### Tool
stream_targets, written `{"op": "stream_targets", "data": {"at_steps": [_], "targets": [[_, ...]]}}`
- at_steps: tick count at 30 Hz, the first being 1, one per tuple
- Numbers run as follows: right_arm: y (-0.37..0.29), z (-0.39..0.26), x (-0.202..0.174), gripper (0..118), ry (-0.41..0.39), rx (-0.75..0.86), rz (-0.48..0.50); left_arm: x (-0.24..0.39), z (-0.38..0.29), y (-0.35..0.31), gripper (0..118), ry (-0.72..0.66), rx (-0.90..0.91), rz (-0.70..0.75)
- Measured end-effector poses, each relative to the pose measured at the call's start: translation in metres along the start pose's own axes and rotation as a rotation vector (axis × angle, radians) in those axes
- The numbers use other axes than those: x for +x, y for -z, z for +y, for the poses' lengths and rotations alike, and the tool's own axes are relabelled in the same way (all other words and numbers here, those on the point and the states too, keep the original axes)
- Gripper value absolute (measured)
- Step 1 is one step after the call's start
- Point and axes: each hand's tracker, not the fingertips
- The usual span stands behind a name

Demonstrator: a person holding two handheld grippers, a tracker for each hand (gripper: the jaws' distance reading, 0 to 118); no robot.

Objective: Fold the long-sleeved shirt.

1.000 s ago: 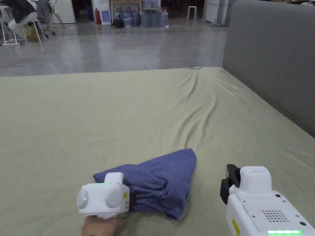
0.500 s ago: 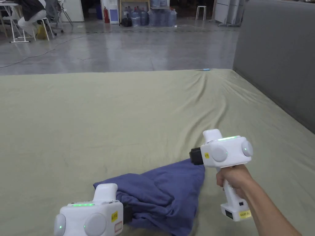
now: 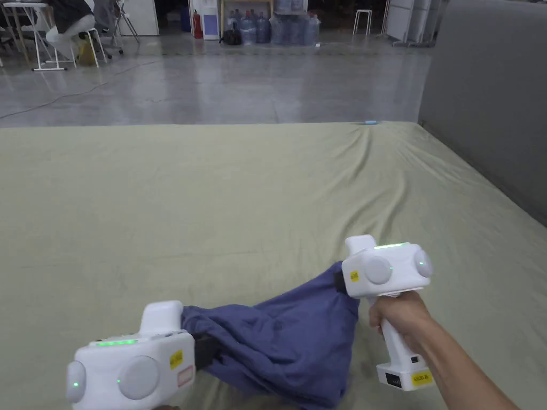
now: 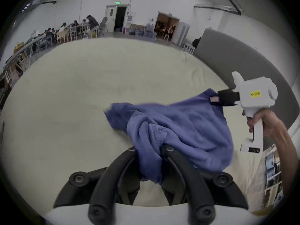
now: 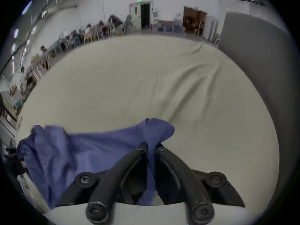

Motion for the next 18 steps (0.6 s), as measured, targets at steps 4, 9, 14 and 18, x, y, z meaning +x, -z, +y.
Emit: {"op": "stream_targets", "data": {"at_steps": [4,9,14,18], "targets": [[-0.071,0.019,0.01,4,0.04,0.151,0.061,-0.027,0.04,-0.048,13,-0.043,0.134,0.022],[-0.144,0.041,0.005,4,0.064,0.32,0.038,-0.043,0.089,-0.11,13,-0.042,0.299,0.039],[-0.198,0.084,-0.016,4,-0.01,0.435,0.024,-0.037,0.152,-0.155,13,0.008,0.391,0.02],[-0.233,0.141,-0.033,4,-0.047,0.527,-0.001,-0.027,0.219,-0.177,13,0.042,0.439,0.03]]}}
